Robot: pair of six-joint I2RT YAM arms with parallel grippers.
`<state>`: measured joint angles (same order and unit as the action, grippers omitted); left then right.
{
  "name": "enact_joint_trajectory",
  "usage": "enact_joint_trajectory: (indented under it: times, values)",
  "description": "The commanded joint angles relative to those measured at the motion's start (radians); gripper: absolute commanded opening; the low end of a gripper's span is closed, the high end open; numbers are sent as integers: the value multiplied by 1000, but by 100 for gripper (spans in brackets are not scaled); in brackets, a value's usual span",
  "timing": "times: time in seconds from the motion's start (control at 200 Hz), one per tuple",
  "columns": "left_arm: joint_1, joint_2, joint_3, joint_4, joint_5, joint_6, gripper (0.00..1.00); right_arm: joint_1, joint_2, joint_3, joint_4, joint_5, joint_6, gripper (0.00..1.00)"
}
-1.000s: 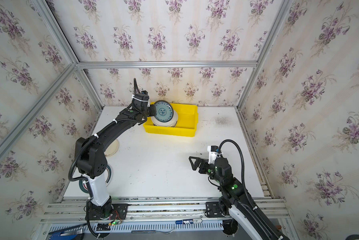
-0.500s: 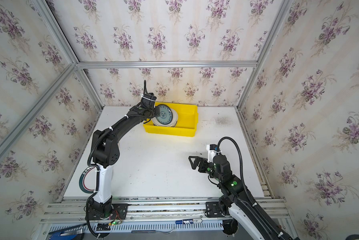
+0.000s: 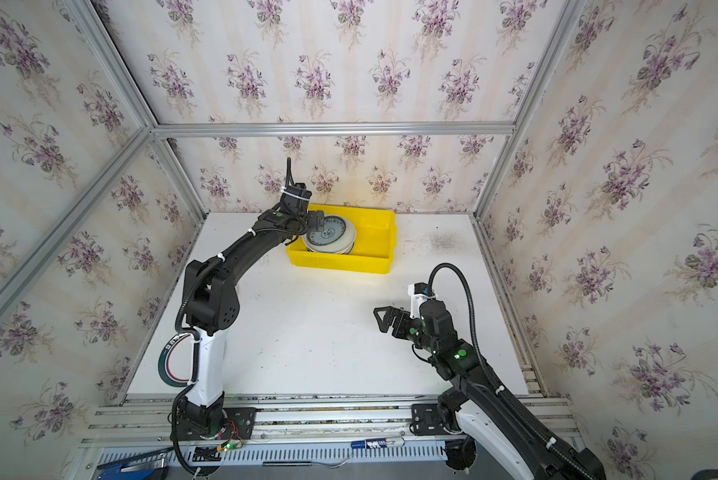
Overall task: Place the plates into the plastic bin on the countertop
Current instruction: 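Lower the blue-and-white plate into the bin and open the left gripper, then move the left gripper to the small cream dish while the right gripper moves inward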
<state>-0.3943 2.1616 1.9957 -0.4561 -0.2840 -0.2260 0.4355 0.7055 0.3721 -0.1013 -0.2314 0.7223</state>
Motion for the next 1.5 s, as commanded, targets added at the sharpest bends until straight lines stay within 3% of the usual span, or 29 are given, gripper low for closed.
enact_joint_trajectory:
  times: [0.0, 0.16, 0.335, 0.605, 1.015, 1.124, 1.244, 1.494]
  values:
    - [-4, -53, 2, 19, -43, 38, 100, -1, 0, 10, 61, 1, -20, 99]
    - [-3, -160, -61, 20, -103, 18, 100, -3, -44, 16, 30, 77, -4, 99]
    - [13, -323, -220, 22, -195, -10, 100, -8, -87, 4, 60, 63, -25, 99]
    - [157, -609, -595, 23, -86, -204, 100, -17, -10, 25, 95, -23, -66, 99]
    - [420, -876, -956, 22, 99, -295, 100, -66, 73, 80, 100, -169, -89, 99]
    - [491, -920, -1013, 30, 185, -318, 100, -82, 110, 90, 89, -157, -72, 99]
    - [538, -963, -1057, 39, 188, -306, 100, -90, 152, 112, 87, -184, -83, 99]
    - [658, -872, -1107, 49, 237, -342, 100, -92, 208, 146, 97, -211, -72, 99]
